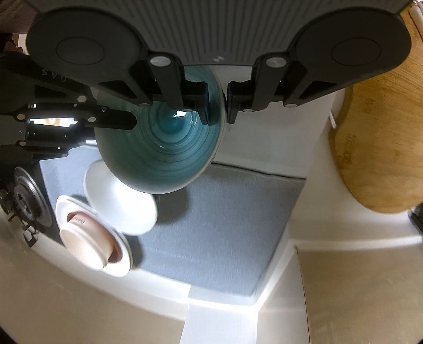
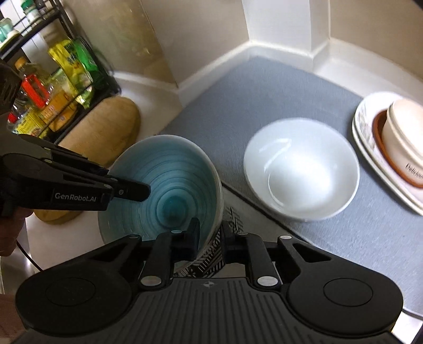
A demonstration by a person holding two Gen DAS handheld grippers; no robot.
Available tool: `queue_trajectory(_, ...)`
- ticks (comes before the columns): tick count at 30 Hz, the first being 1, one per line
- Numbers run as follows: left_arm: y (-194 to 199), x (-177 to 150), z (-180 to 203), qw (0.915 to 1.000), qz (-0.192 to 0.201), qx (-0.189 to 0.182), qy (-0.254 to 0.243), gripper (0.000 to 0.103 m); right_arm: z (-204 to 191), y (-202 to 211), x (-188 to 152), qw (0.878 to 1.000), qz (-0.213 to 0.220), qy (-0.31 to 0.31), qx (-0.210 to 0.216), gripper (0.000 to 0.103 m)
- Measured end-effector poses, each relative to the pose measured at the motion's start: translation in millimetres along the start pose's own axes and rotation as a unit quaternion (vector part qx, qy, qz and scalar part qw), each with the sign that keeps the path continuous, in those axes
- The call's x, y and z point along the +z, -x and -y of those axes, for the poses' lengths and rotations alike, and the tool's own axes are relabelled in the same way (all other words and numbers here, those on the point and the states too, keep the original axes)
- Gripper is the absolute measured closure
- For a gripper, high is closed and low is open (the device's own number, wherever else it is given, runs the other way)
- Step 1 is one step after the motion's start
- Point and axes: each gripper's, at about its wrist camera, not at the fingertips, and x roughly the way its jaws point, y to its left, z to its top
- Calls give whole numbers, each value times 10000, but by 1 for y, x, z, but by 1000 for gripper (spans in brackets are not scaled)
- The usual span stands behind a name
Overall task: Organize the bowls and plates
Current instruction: 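Lift the teal bowl with both tools and carry it toward the stacked dishes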
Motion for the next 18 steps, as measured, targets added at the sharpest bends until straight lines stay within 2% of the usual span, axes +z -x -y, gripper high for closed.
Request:
queue_trajectory(9,40,15,22,9976,681,-32,-133,92,2,39,9,9976,683,-120,-50,87)
queue_trajectory(18,39,50,80,9925,954,-502,-582,93,44,87,0,9899,1200,-523,-551,90)
